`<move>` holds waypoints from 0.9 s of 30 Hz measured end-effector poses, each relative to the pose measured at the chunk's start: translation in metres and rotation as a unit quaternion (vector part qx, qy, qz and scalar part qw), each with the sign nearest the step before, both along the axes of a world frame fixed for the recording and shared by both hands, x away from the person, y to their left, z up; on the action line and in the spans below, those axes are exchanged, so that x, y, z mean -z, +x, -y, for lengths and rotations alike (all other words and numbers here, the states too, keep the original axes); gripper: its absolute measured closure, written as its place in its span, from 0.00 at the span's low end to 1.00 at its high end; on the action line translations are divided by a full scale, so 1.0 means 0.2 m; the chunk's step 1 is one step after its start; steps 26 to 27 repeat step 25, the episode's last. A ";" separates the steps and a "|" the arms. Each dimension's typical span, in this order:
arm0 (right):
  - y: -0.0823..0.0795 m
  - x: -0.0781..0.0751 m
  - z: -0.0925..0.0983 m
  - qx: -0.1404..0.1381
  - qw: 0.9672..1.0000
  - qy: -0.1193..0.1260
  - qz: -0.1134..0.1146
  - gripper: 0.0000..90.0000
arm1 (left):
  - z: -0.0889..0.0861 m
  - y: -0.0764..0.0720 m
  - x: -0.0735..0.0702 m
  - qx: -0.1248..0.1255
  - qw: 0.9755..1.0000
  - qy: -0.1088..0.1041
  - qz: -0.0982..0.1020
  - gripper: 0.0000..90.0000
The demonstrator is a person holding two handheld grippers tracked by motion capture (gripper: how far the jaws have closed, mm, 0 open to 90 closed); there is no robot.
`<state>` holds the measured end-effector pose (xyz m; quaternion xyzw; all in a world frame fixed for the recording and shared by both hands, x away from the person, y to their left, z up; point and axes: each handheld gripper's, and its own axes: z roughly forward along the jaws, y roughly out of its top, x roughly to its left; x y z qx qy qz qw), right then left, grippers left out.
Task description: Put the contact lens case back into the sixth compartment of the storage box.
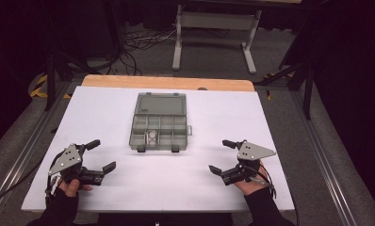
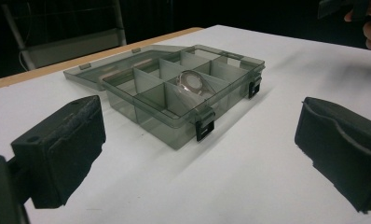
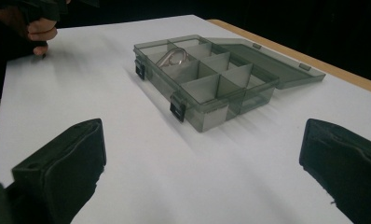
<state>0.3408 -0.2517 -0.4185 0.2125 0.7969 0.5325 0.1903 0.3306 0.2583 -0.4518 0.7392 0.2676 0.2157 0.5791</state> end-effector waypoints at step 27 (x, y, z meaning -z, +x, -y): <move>-0.01 0.16 0.03 0.031 0.999 -0.011 -0.019 0.01 | 0.00 0.00 0.02 -0.008 1.000 -0.004 0.000 0.03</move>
